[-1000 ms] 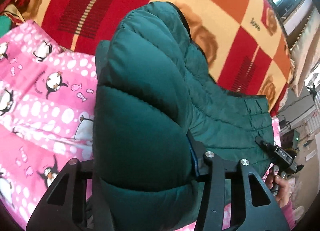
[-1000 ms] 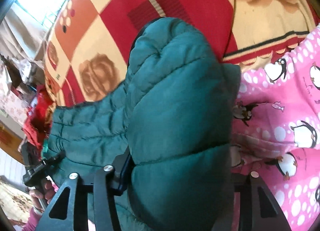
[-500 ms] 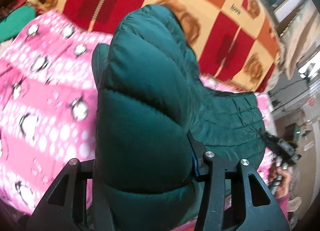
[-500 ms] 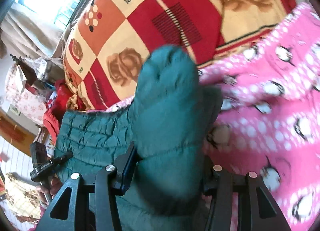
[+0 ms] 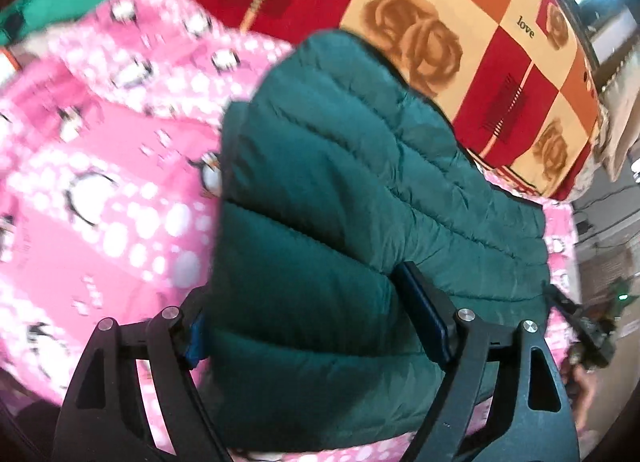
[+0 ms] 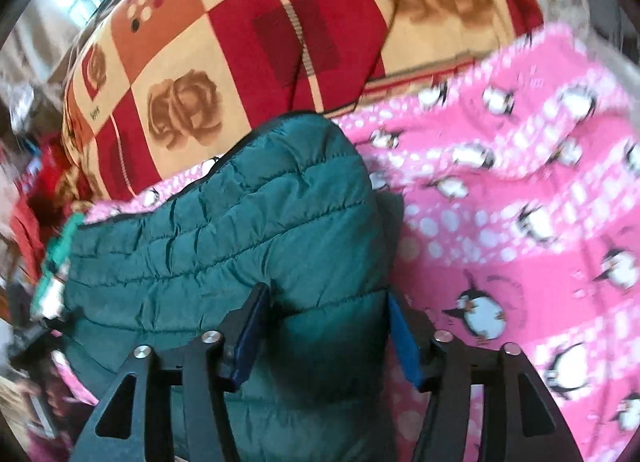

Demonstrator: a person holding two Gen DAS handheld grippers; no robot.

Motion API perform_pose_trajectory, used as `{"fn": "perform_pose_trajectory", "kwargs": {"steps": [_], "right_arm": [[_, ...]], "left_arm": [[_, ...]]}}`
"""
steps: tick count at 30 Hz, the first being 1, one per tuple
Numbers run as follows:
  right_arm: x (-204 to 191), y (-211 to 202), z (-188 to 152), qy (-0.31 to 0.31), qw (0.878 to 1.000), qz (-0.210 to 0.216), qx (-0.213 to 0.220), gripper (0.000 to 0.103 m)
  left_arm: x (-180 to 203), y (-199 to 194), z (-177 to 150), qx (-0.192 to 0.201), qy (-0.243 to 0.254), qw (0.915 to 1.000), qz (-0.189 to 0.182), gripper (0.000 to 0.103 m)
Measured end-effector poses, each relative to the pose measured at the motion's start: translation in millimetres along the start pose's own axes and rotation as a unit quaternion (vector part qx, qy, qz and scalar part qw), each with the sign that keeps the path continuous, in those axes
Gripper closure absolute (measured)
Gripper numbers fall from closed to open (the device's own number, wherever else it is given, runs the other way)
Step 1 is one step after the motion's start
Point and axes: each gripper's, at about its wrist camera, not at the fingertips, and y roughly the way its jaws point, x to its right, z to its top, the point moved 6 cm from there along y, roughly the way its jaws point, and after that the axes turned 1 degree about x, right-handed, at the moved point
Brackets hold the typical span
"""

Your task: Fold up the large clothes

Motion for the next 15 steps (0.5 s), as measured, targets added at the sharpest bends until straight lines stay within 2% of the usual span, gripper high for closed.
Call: {"fn": "perform_pose_trajectory", "kwargs": {"steps": [2, 6, 12, 15], "right_arm": [[-9.7, -11.4, -1.9, -0.023, 1.000, -0.013, 0.012, 0.023], [-35.3, -23.3, -9.0, -0.059, 0.997, -0.029, 0.029, 0.022], [-72.9, -21.6, -31.1, -0.063, 0.997, -0.002, 0.034, 0.022], [-89.4, -19.0, -42.2, -0.060, 0.997, 0.010, 0.039, 0.022]], "left_arm": [[-0.1, -11.5, 1.7, 0.031, 0.012, 0.9989, 0.032, 0.021], [6.1, -37.2, -2.7, 0.083, 0.042, 0.9922, 0.083, 0.021], [28.3, -52.5, -14.7, 0.127, 0.078, 0.9831, 0.107, 0.021], [37.5, -55.6, -25.0, 0.135, 0.093, 0.9802, 0.111, 0.021]]}}
